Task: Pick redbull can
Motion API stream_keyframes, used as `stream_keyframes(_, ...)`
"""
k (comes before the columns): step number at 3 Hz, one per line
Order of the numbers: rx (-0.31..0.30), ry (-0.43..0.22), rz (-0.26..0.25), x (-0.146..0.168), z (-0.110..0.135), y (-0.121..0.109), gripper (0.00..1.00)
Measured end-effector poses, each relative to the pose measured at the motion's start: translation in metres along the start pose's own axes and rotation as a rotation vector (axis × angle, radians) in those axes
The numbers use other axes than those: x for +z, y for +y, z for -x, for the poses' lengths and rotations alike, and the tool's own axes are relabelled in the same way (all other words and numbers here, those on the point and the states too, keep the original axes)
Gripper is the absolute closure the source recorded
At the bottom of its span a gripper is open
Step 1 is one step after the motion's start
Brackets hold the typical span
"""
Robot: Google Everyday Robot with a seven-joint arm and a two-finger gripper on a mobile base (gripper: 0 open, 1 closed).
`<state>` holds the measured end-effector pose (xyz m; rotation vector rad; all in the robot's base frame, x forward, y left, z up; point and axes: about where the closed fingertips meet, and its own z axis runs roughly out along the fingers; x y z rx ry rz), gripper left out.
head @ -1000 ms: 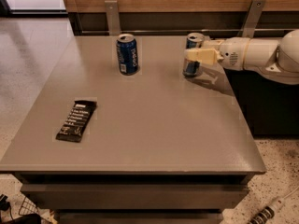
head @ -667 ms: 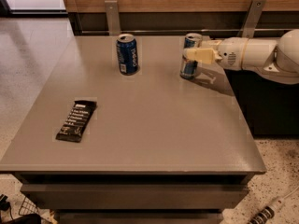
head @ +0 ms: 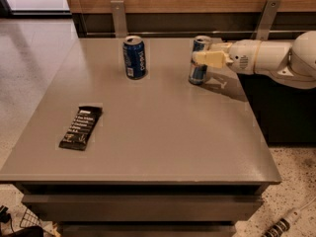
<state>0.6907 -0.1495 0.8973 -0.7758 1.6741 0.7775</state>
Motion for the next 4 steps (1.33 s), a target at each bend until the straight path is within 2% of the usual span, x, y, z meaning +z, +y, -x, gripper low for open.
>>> stream_keyframes(1, -0.005, 0.015, 0.004, 0.001, 0.010, 0.002, 1.00)
stream_keyframes(2, -0.062, 0.056, -0.024, -0.006, 0.053, 0.008, 1.00)
stream_keyframes(4, -0.162, 0.065, -0.073, -0.026, 0.116, 0.014, 1.00)
